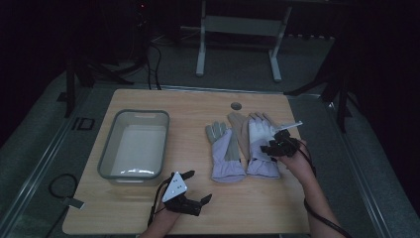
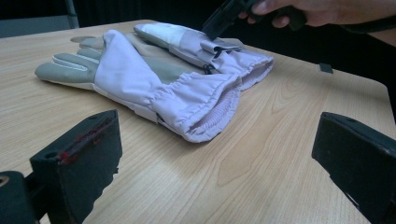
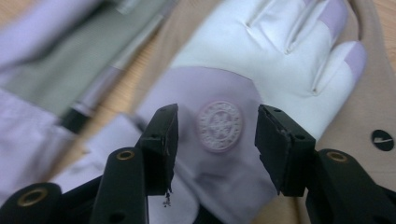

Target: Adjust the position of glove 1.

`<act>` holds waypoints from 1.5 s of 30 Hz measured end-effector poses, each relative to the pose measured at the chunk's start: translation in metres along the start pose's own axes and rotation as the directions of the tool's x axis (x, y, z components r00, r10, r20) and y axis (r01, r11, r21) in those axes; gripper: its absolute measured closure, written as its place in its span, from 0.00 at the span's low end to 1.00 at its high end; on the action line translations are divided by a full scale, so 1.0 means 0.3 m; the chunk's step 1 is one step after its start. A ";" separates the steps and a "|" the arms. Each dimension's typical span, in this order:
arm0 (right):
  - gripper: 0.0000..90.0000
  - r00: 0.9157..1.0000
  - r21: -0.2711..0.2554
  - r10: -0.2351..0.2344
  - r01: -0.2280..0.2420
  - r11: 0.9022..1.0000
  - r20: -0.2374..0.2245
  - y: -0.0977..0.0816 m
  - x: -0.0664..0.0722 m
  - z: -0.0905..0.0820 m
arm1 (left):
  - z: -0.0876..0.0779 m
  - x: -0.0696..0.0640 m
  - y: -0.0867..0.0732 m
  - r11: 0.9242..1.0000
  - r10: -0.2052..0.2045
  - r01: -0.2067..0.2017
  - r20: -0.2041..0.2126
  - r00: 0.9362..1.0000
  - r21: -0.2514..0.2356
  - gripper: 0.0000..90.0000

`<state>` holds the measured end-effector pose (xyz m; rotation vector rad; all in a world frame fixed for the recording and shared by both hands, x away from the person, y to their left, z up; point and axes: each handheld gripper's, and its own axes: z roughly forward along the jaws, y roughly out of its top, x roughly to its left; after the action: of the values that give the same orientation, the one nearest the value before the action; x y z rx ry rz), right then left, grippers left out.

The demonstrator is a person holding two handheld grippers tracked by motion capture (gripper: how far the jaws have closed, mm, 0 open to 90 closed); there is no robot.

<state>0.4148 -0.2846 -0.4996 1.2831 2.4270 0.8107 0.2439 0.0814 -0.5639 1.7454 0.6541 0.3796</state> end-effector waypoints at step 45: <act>0.88 0.995 -0.159 0.066 -0.076 0.984 -0.071 0.155 0.134 -0.218 | -0.001 -0.001 0.000 1.000 0.001 -0.001 -0.005 1.000 -0.002 0.02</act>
<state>0.3914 -0.2533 -0.4187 1.3063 2.3207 1.0622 0.2435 0.0813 -0.5639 1.7437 0.6560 0.3857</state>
